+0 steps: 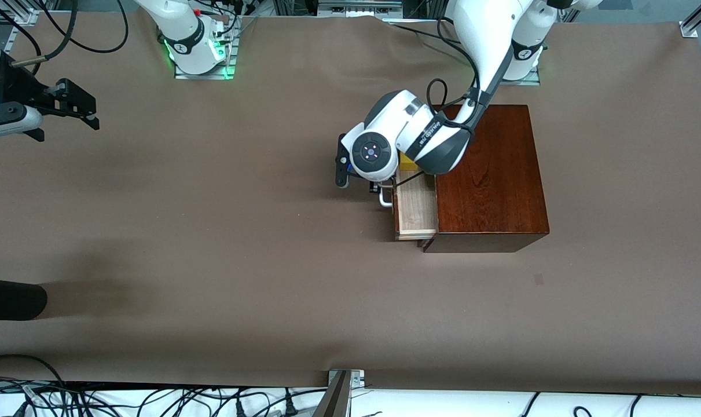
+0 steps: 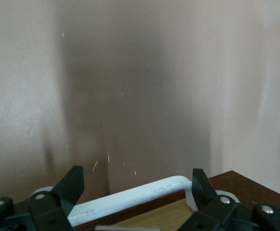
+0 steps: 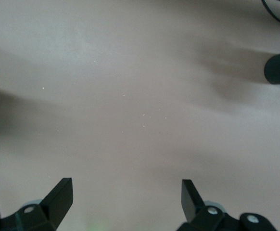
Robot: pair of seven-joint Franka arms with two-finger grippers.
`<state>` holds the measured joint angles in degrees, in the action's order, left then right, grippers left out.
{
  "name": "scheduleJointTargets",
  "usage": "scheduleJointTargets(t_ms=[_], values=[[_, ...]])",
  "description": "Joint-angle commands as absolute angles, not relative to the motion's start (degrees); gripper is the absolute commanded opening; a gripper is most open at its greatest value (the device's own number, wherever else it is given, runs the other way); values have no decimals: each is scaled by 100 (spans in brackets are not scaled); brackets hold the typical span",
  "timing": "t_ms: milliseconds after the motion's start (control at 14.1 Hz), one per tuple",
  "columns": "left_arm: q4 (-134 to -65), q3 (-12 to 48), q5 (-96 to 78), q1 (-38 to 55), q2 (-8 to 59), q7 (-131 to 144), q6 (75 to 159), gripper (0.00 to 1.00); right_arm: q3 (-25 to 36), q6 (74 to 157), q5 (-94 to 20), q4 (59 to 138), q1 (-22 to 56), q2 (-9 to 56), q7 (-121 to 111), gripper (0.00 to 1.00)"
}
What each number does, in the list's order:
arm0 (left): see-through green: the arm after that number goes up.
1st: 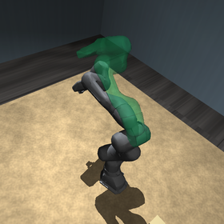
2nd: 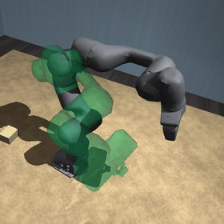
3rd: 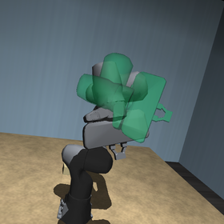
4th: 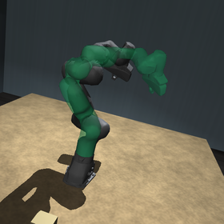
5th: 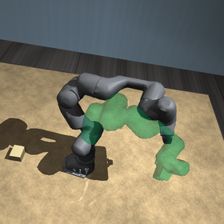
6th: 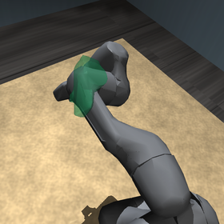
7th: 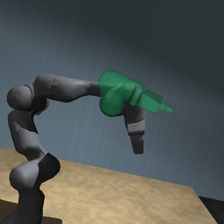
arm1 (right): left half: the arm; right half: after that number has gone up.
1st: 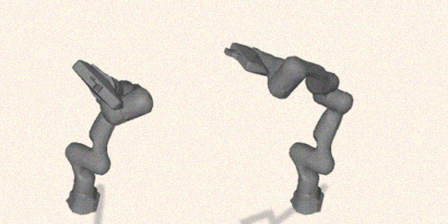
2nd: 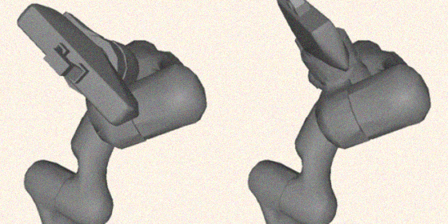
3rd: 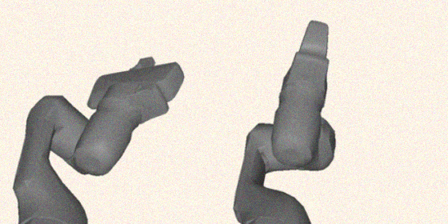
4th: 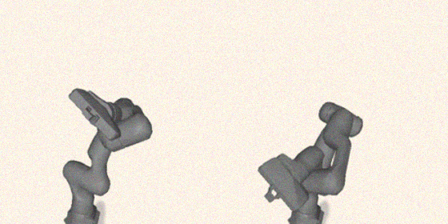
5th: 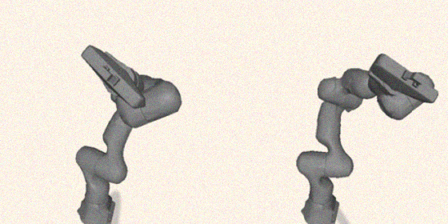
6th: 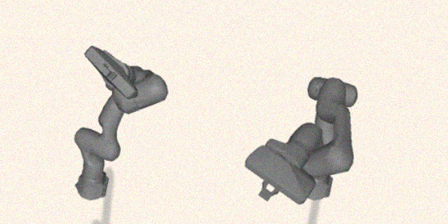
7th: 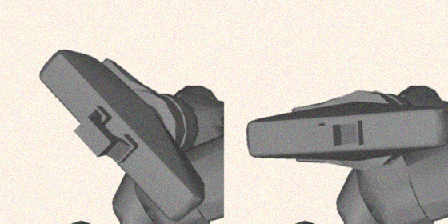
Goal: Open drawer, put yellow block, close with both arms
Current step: 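Push the drawer shut into the box with the left gripper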
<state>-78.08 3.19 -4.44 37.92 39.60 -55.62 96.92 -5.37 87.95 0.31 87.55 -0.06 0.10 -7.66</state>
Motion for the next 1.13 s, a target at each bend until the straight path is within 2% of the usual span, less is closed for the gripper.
scheduleJointTargets(t_ms=[0, 425, 1063], values=[[-7822, 202, -26, 3736, 3850, -5669, 9177, 100, -633, 8675, 70, 8684, -9, -44, -361, 100], [-7822, 185, 105, 3472, 3832, -5678, 8675, 100, -615, 8666, 53, 8596, -17, -35, -404, 100], [-7849, 193, 220, 3313, 3797, -5678, 8631, 100, -615, 8666, 53, 8596, -9, -35, -352, 100]])
